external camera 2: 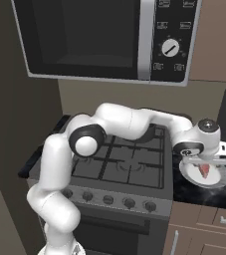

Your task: Retrieve the frozen meat and place it in the pot on a burner. Then turn the burner on.

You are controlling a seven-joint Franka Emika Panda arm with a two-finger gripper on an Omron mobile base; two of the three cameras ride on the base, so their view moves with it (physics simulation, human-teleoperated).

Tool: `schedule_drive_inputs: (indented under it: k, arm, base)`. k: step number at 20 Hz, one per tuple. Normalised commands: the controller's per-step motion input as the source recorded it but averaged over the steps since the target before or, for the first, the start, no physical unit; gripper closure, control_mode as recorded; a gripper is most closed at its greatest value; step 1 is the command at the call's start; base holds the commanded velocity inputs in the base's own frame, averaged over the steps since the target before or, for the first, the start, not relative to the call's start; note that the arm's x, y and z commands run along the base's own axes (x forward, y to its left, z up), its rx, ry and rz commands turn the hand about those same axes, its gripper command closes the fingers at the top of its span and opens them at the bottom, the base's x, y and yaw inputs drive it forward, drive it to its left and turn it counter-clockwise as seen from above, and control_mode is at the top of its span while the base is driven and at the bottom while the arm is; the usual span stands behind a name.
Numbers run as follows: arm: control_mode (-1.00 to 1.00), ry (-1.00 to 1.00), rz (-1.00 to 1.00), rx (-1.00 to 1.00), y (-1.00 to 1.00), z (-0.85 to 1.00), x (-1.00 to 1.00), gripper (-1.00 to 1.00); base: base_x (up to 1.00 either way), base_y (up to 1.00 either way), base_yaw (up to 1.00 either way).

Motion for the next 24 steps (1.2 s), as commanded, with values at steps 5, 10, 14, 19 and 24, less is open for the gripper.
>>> schedule_drive_inputs:
  k: [5, 10, 14, 19, 24]
  arm:
    - [-1.0, 0.0, 0.02, 0.0, 0.06, -0.09, 0.23, -1.0]
    - [-1.0, 0.0, 0.01, 0.0, 0.02, -0.2, 0.31, -1.0]
    - [-1.0, 0.0, 0.0, 0.0, 0.0, -0.21, 0.31, -1.0]
    - [-1.0, 0.0, 0.03, 0.0, -0.12, -0.01, 0.24, -1.0]
    - [-1.0, 0.0, 0.04, 0.0, -0.1, -0.02, 0.15, -1.0]
  base:
    - [0.0, 0.0, 0.0]
    - [0.0, 0.0, 0.0]
    - [0.0, 0.0, 0.0]
    - [0.0, 0.0, 0.0]
    - [0.0, 0.0, 0.0]
